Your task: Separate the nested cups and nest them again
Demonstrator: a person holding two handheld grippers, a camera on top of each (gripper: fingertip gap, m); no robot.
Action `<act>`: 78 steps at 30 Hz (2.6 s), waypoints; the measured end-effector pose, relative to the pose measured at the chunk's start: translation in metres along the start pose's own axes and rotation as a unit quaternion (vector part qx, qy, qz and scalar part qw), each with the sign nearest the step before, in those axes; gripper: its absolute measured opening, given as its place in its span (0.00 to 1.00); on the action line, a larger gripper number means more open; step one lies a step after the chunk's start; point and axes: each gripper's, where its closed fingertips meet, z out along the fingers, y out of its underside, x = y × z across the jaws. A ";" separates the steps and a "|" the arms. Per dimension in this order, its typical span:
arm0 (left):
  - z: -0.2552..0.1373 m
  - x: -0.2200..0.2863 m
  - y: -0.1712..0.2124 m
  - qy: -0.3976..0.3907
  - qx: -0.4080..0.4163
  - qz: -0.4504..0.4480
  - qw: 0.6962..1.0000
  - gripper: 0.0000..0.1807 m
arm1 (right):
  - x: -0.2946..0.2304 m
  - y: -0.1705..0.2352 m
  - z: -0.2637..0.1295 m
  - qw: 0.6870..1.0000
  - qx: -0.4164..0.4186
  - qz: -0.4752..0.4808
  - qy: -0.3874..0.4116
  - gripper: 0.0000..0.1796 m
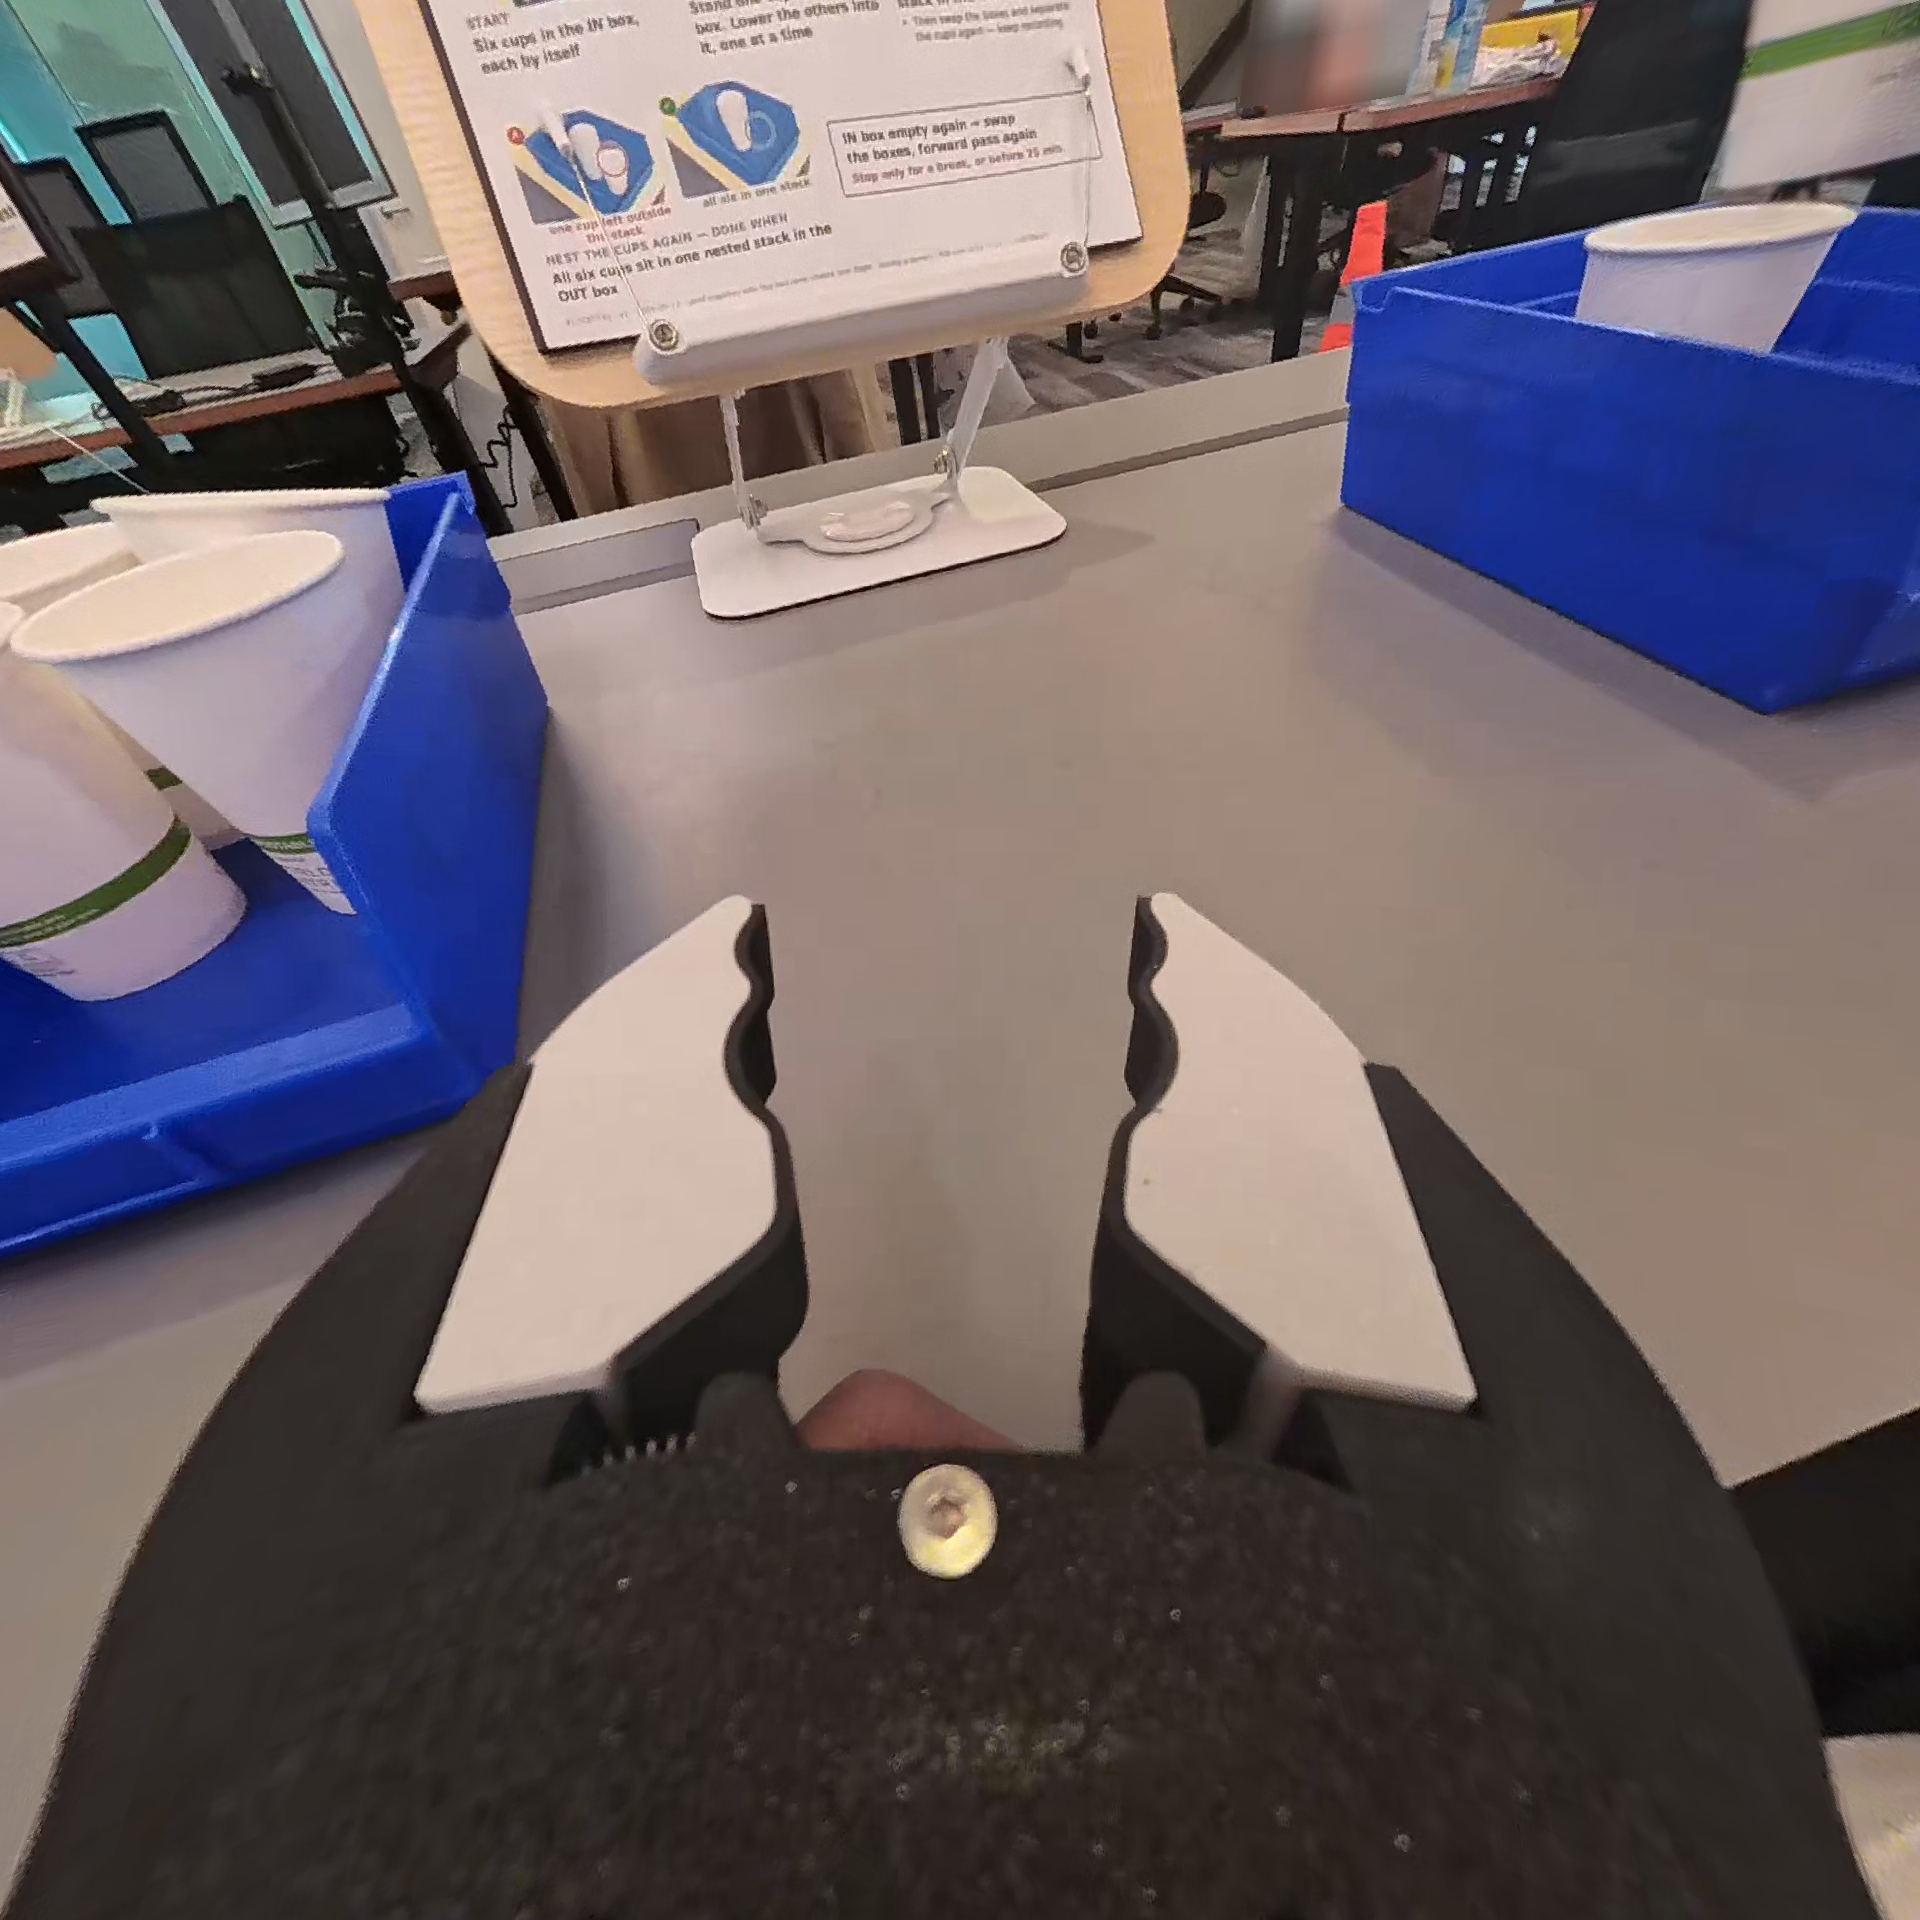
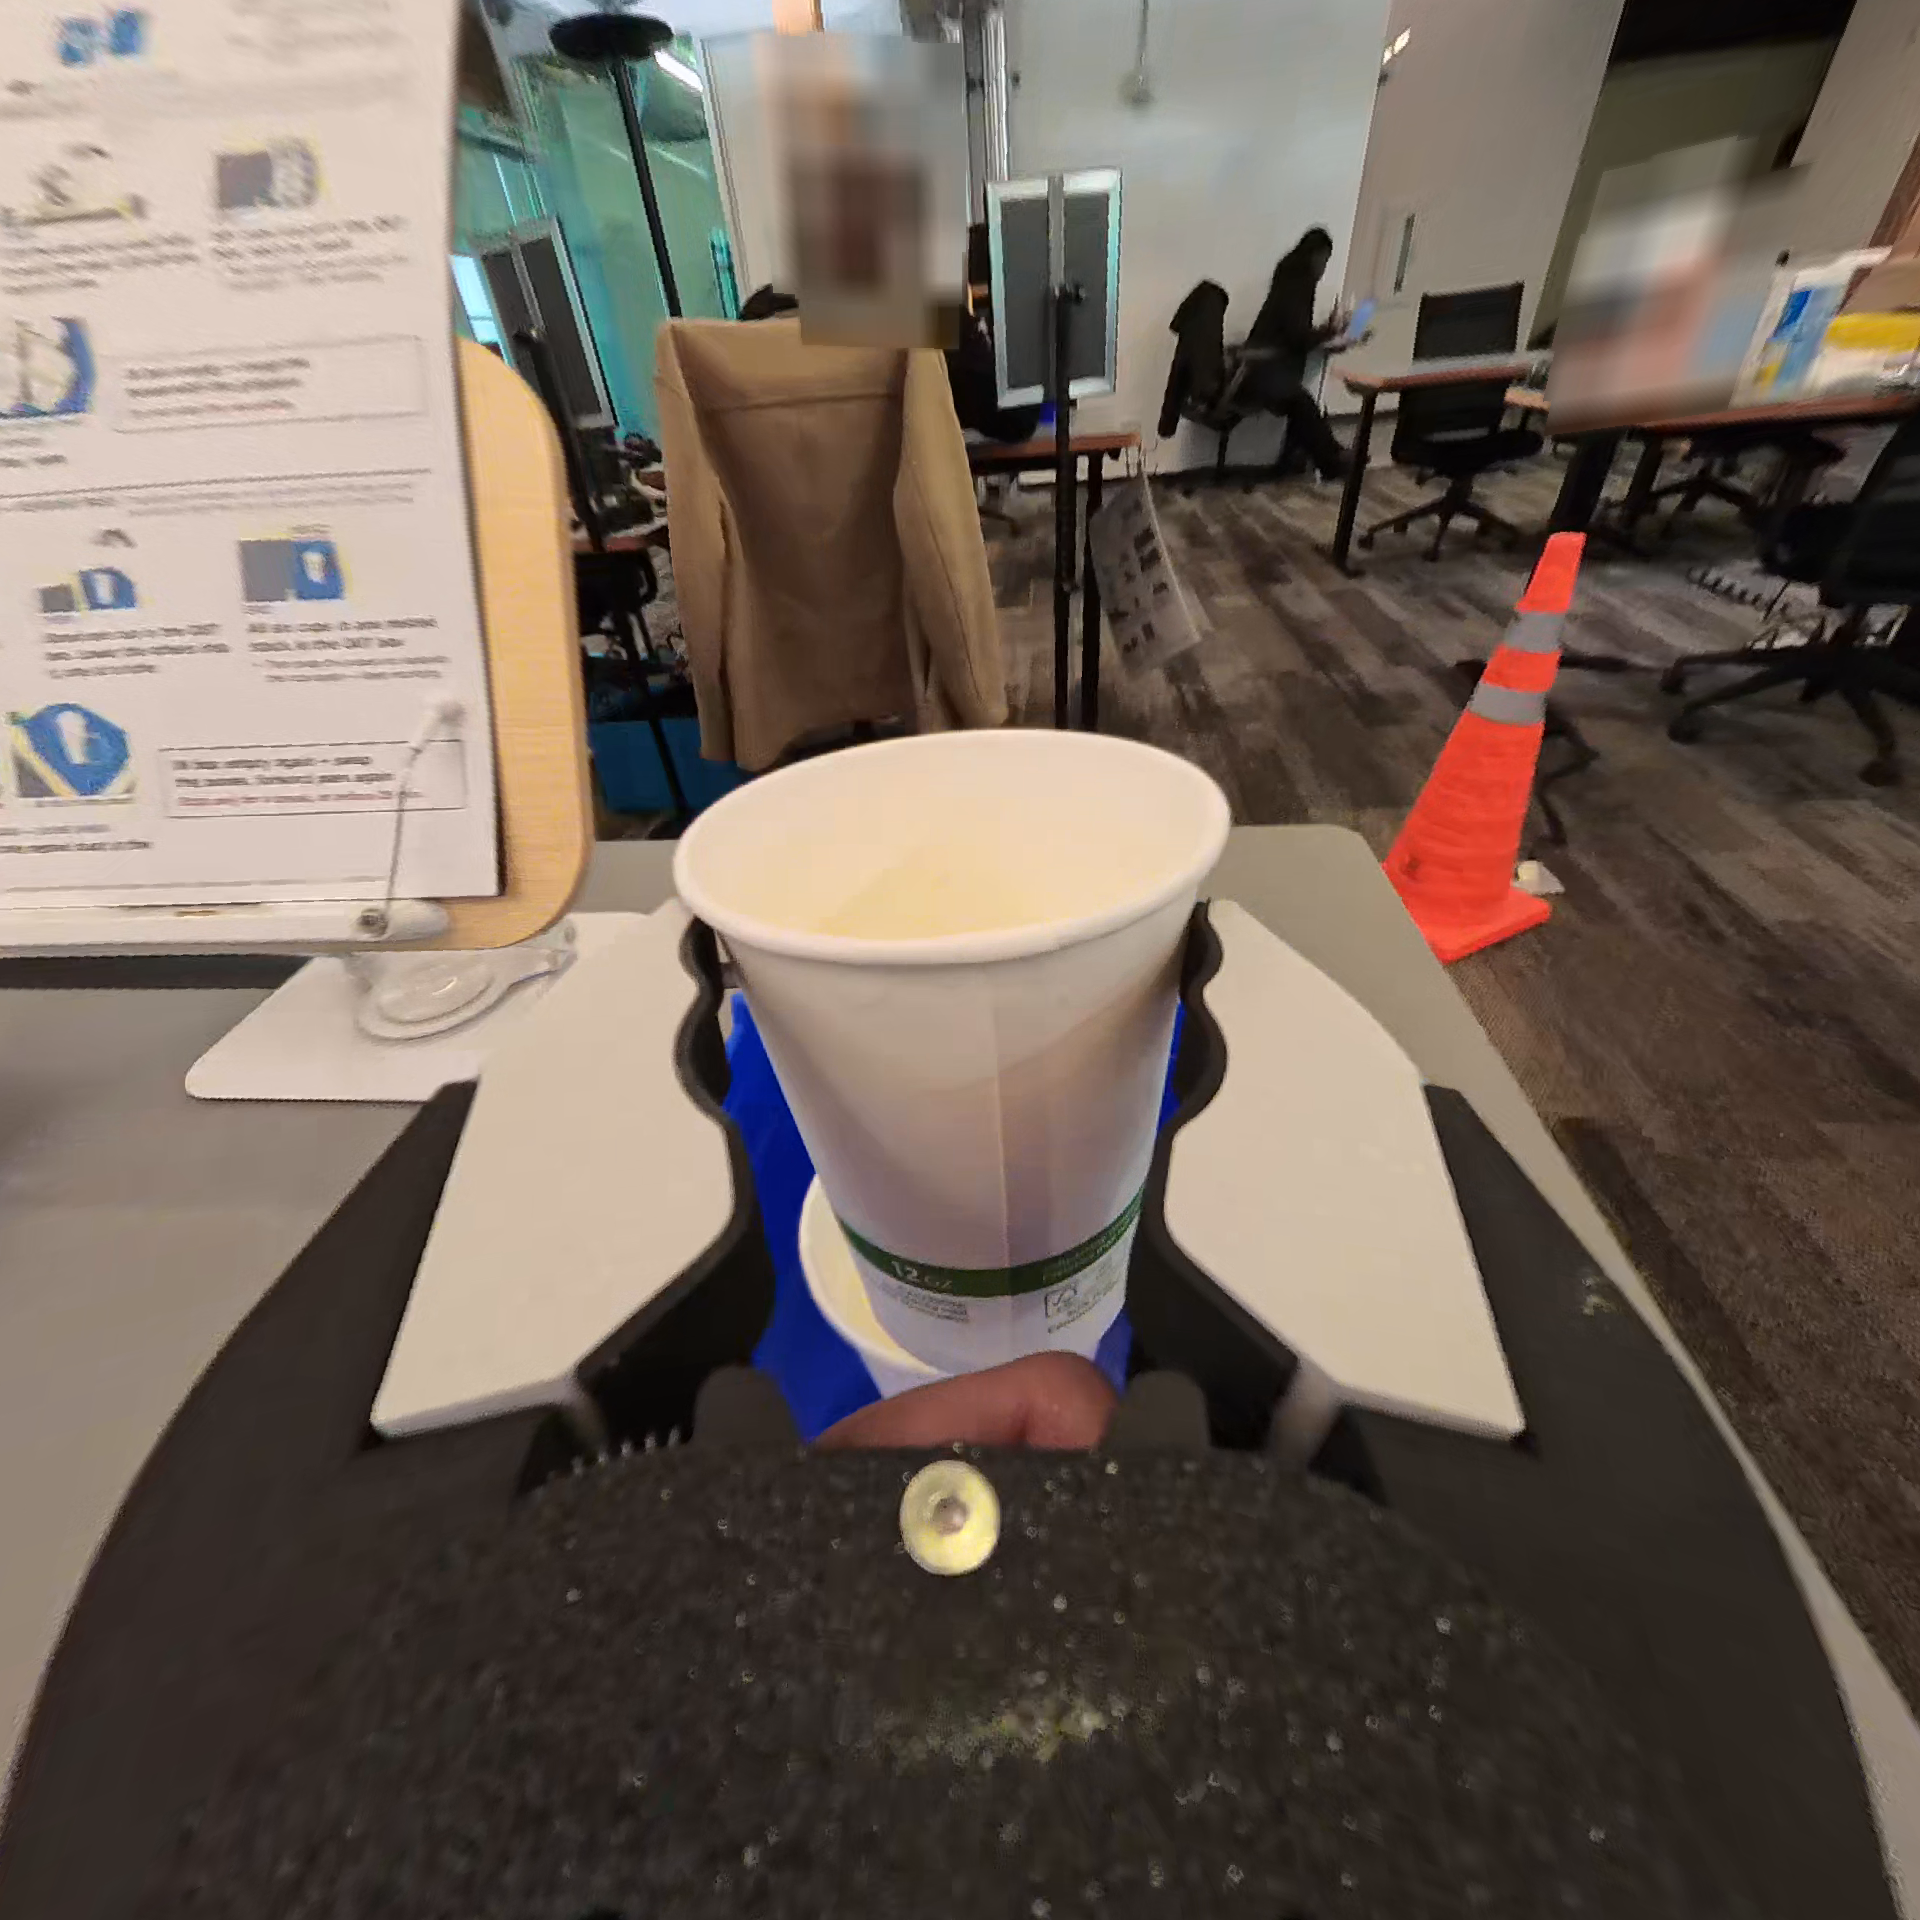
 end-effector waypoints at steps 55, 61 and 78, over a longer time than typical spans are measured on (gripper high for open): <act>-0.022 -0.110 -0.018 -0.102 -0.005 -0.084 0.991 0.40 | -0.200 0.180 -0.241 0.958 -0.089 -0.075 -0.263 0.45; 0.041 -0.191 -0.018 -0.099 -0.095 -0.075 0.988 0.45 | -0.197 0.175 -0.241 0.958 -0.085 -0.075 -0.262 0.45; 0.154 -0.237 0.002 -0.160 -0.196 -0.108 0.962 0.50 | -0.204 0.188 -0.243 0.950 -0.115 -0.056 -0.285 0.43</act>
